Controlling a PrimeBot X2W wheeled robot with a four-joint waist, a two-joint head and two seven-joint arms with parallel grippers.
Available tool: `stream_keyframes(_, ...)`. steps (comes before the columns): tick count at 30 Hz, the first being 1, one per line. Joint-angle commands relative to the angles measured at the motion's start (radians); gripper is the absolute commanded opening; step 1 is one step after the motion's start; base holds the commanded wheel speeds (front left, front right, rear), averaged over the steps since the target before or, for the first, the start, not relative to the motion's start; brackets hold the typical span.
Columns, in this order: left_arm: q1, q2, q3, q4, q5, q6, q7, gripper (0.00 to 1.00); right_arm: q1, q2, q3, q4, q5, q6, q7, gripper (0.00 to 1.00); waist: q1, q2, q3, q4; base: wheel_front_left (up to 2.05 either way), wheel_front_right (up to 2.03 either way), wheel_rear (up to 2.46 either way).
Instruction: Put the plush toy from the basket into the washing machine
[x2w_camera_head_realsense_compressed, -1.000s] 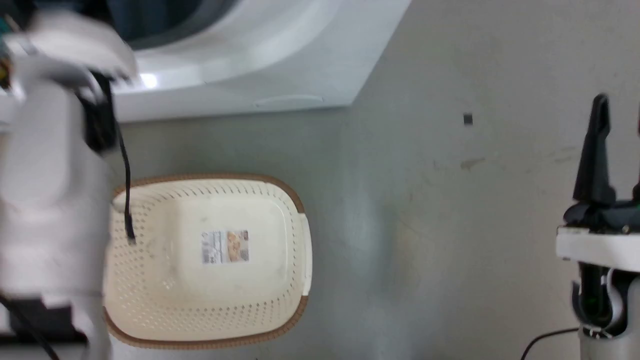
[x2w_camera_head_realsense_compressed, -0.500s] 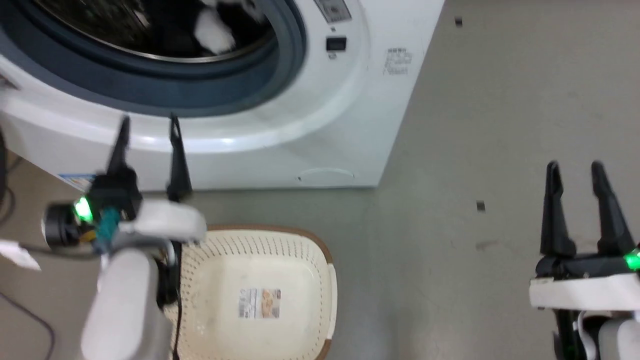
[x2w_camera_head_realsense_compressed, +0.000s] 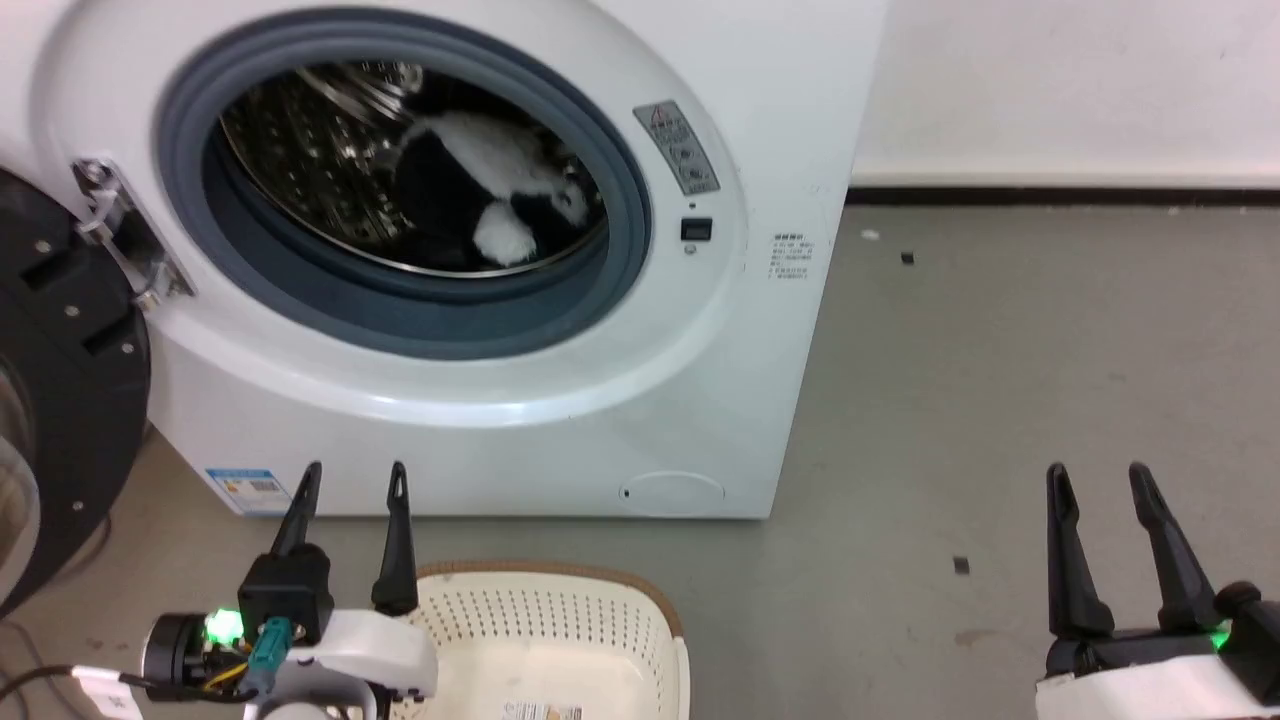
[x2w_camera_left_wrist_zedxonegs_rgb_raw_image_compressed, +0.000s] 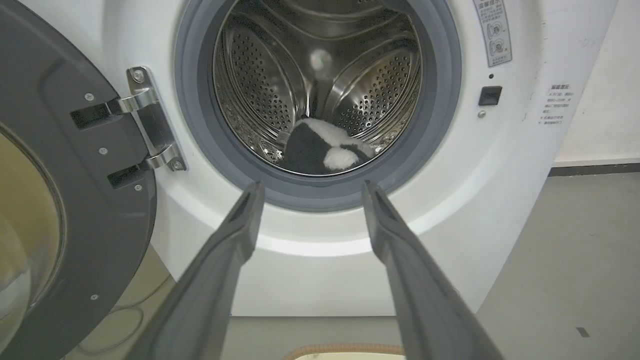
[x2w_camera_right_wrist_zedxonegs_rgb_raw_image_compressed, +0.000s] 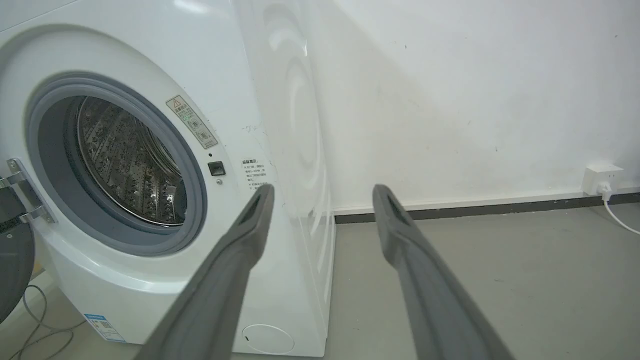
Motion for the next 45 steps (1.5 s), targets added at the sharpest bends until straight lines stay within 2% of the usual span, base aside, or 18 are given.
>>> stream_keyframes(1, 0.016, -0.004, 0.003, 0.003, 0.008, -0.004, -0.005, 1.00, 0.017, 0.000, -0.002, 0.005, -0.008, 0.001, -0.004, 1.00, 0.0003, 0.0000, -0.029, -0.001, 0.00, 0.00, 0.00)
stream_keyframes(5, 0.036, -0.013, 0.006, 0.012, 0.012, -0.008, -0.005, 1.00, 0.030, 0.000, -0.003, 0.005, -0.007, 0.001, -0.004, 1.00, 0.0003, 0.0000, -0.038, -0.006, 0.00, 0.00, 0.00)
stream_keyframes(6, 0.026, -0.012, 0.004, 0.010, 0.008, -0.005, 0.000, 0.00, 0.018, 0.000, -0.001, 0.003, 0.000, 0.000, 0.000, 0.00, 0.0003, 0.0000, -0.038, -0.006, 0.00, 0.00, 0.00)
stream_keyframes(45, 0.047, -0.032, 0.014, -0.055, 0.026, -0.028, 0.074, 0.00, 0.000, 0.000, 0.019, 0.010, -0.059, 0.000, 0.073, 0.00, 0.0003, 0.0000, -0.045, -0.010, 0.00, 0.00, 0.00)
